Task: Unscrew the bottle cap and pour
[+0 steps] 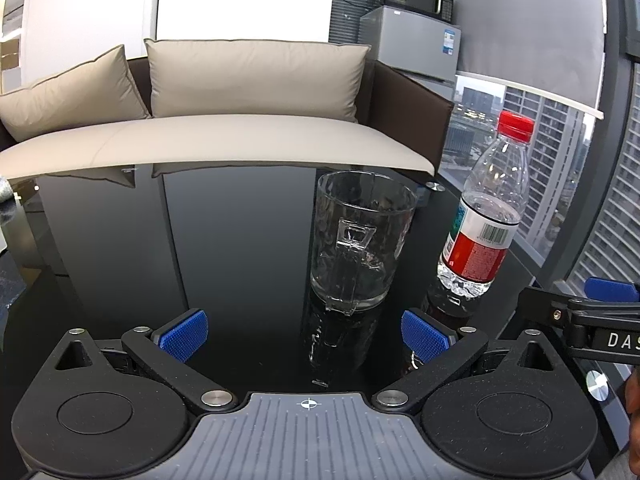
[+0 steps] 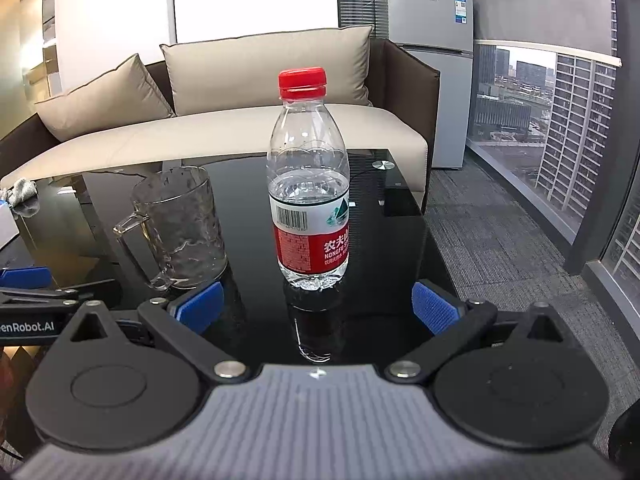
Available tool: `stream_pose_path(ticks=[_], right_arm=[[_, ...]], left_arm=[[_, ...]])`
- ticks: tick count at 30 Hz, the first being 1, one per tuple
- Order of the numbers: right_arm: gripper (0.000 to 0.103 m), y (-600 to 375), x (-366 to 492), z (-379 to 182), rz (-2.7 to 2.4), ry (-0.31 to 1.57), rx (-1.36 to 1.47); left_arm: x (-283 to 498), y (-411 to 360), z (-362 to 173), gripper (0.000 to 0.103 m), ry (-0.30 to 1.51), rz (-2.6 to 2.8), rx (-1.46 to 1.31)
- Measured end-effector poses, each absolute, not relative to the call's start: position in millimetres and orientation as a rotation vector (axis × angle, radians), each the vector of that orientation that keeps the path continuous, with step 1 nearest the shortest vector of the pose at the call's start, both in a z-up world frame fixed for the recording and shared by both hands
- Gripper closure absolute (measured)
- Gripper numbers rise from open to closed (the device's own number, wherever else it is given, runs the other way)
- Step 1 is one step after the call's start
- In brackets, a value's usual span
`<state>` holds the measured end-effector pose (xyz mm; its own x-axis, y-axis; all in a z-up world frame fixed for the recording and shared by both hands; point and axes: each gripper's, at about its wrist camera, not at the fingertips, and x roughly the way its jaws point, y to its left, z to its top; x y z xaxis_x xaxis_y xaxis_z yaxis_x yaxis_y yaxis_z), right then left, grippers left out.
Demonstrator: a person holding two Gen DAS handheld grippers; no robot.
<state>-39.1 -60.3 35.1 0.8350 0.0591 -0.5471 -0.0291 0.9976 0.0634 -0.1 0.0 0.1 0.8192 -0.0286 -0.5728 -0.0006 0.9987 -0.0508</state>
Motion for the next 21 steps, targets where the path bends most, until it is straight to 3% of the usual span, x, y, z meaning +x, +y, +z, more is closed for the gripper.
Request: stream_pose_path(ticks=[21], right_arm=[[0.000,-60.5,-38.7,34.8,0.044,0.582,0.061]], left_arm=[[0.1,1.0,-2.1,0.001,0.612,-0.010,-0.055]])
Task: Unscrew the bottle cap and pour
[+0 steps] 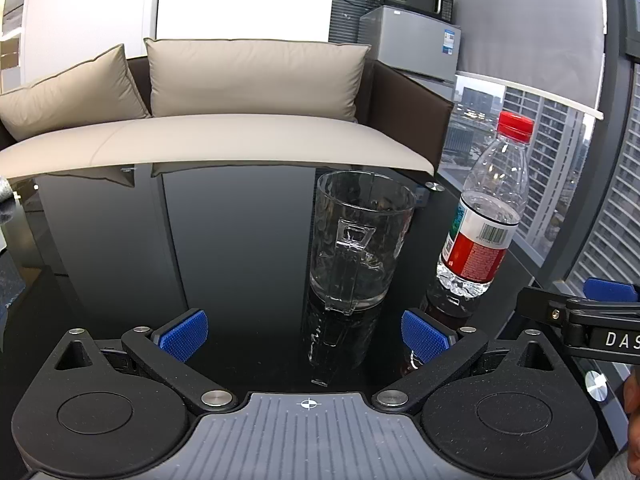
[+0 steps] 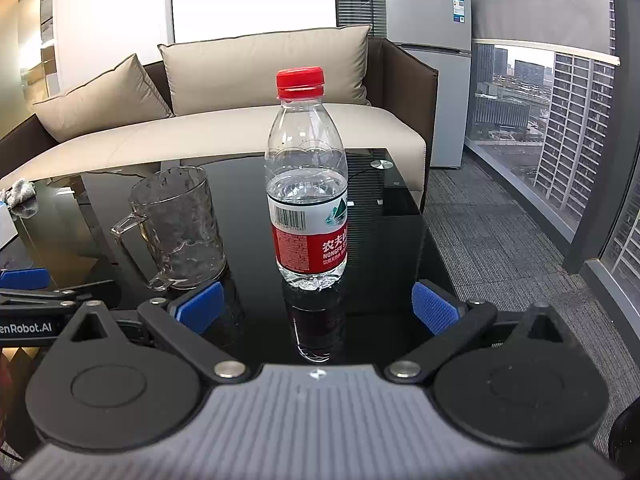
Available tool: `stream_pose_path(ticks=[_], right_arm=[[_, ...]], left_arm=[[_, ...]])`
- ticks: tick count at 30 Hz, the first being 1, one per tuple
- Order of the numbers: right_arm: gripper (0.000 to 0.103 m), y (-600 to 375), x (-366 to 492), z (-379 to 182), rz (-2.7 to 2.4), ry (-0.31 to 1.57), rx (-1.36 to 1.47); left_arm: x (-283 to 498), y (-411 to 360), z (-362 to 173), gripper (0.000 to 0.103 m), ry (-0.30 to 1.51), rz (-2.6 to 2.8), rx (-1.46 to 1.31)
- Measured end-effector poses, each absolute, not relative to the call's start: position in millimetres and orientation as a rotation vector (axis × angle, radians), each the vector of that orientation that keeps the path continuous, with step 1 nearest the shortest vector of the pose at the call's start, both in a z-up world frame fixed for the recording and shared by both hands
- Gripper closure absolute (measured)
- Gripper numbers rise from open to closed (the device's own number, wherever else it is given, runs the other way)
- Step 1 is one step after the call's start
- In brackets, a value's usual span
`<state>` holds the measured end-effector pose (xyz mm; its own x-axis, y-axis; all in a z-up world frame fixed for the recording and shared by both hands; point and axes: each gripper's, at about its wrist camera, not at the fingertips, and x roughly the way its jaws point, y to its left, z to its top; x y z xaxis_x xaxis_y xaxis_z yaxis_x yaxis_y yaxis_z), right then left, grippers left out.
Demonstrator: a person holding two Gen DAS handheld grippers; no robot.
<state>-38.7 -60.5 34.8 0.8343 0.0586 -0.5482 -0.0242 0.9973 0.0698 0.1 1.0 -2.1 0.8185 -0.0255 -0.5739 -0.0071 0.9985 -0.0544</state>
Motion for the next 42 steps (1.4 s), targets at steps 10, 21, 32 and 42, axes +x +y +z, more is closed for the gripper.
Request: stream_pose_path(ticks=[10,21,32,42], right_arm=[[0.000,-61.5,-37.3,34.5,0.044,0.584,0.063],[0.000,-60.8,-37.3,34.1,0.044,0.585,0.062],[0.000,-61.8,-37.0,34.3,0.038,0.586,0.062],[0.000,-65.5,-35.6,33.9,0.025,0.584,0.066]], left_arm=[[0.2,2.3,-2.7,0.001,0.611,-0.009,-0.057],[0.8,-0.8,-0.6,0.001,0.611,-0.008,-0.049],[0.6,-1.6,-1.8,0.001,0.615,-0.009,-0.052],[-1.4,-0.1,-2.0,0.001,0.617,-0.013,-0.051]])
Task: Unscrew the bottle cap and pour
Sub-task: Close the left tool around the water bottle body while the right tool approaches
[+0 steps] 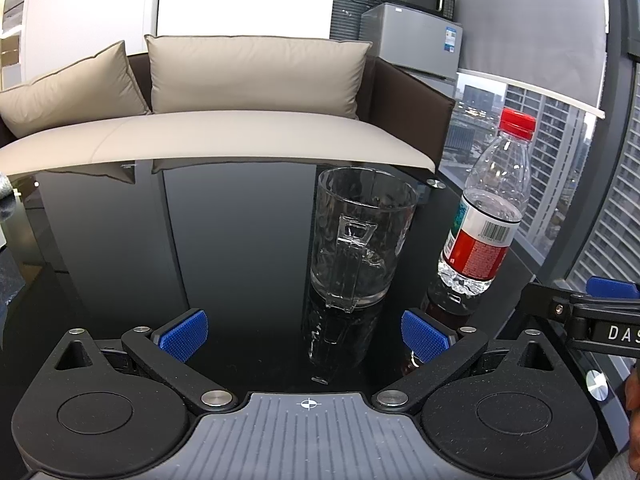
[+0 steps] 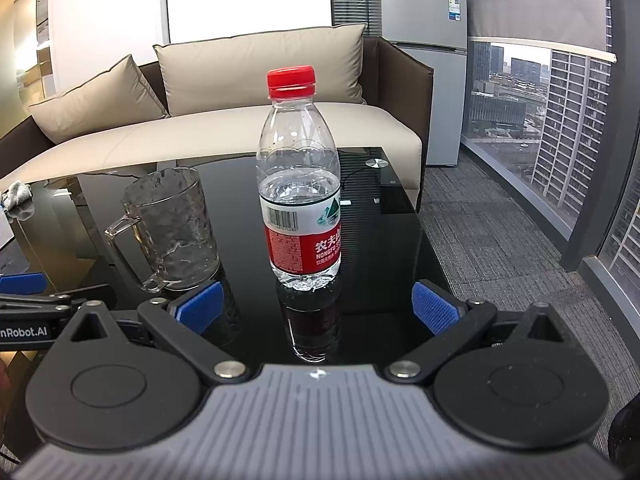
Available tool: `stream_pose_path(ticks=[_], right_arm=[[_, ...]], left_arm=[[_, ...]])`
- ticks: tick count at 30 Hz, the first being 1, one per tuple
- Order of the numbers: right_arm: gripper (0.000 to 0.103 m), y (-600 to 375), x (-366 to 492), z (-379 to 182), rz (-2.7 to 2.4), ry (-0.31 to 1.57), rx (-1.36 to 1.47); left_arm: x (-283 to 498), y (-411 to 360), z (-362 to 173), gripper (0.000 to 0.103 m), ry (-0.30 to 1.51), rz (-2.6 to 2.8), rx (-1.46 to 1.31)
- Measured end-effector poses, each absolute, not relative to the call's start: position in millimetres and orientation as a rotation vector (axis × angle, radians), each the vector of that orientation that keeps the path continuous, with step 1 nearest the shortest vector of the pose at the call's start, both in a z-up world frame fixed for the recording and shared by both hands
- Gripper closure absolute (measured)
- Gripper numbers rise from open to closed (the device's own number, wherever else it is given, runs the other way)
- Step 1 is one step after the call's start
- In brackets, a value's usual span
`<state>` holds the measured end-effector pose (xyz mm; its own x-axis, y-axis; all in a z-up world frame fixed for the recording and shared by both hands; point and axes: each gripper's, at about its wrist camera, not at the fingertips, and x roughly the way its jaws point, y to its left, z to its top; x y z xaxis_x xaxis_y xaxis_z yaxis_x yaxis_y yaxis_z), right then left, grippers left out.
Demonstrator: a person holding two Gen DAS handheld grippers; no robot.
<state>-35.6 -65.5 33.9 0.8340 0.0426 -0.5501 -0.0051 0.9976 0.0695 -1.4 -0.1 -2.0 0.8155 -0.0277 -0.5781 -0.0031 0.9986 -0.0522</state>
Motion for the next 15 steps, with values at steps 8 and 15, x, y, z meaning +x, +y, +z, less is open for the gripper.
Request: stream_pose_path(ticks=[8,15], right_arm=[[0.000,-77,-30,32,-0.006,0.580,0.080],[0.000,-89,-21,30,-0.021,0.572,0.091]], left_arm=[[2,-2,-5,0.001,0.629,-0.029,-0.058],[11,-6,-9,0.001,0.637,-0.035,-0.069]])
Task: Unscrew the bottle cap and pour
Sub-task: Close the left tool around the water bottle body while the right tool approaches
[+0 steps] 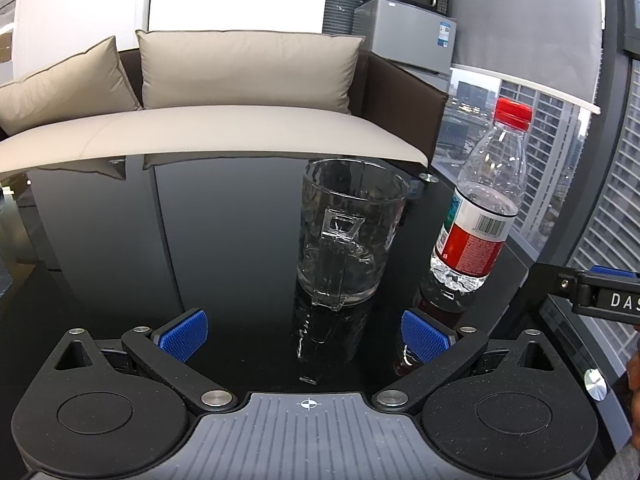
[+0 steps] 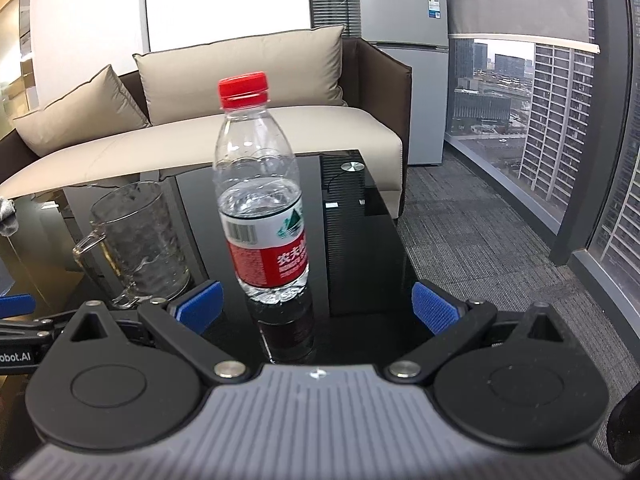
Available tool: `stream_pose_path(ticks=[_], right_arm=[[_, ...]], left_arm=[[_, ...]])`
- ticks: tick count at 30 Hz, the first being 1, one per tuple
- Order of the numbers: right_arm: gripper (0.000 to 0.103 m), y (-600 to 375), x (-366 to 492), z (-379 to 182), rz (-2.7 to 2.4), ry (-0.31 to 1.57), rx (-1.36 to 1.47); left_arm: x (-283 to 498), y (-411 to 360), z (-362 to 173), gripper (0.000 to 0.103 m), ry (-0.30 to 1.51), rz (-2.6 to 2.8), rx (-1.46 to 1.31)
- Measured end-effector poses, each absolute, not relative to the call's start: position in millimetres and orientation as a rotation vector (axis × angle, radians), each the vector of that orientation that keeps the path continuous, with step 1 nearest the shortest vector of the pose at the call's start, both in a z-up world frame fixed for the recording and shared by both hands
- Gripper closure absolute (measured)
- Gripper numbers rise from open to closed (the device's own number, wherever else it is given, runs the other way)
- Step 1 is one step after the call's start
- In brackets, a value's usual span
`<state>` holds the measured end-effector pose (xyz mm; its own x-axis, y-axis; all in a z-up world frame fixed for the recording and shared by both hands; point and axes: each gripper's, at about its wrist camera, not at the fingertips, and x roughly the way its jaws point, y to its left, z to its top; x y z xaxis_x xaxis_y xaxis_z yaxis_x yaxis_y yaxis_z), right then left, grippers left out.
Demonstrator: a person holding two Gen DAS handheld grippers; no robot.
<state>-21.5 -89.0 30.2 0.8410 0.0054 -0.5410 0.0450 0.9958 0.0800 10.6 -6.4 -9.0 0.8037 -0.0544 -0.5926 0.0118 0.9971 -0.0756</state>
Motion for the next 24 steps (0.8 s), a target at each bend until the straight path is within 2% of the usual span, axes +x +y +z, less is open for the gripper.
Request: stream_pose_path(ticks=[9,24], right_arm=[[0.000,-122,-4,30,-0.066,0.568,0.137],[0.000,-159,1,33,-0.123,0.556,0.184]], left_arm=[[16,-18,-9,0.001,0.633,-0.145,-0.138],[44,-80,-2,0.001,0.606,-0.247,-0.064]])
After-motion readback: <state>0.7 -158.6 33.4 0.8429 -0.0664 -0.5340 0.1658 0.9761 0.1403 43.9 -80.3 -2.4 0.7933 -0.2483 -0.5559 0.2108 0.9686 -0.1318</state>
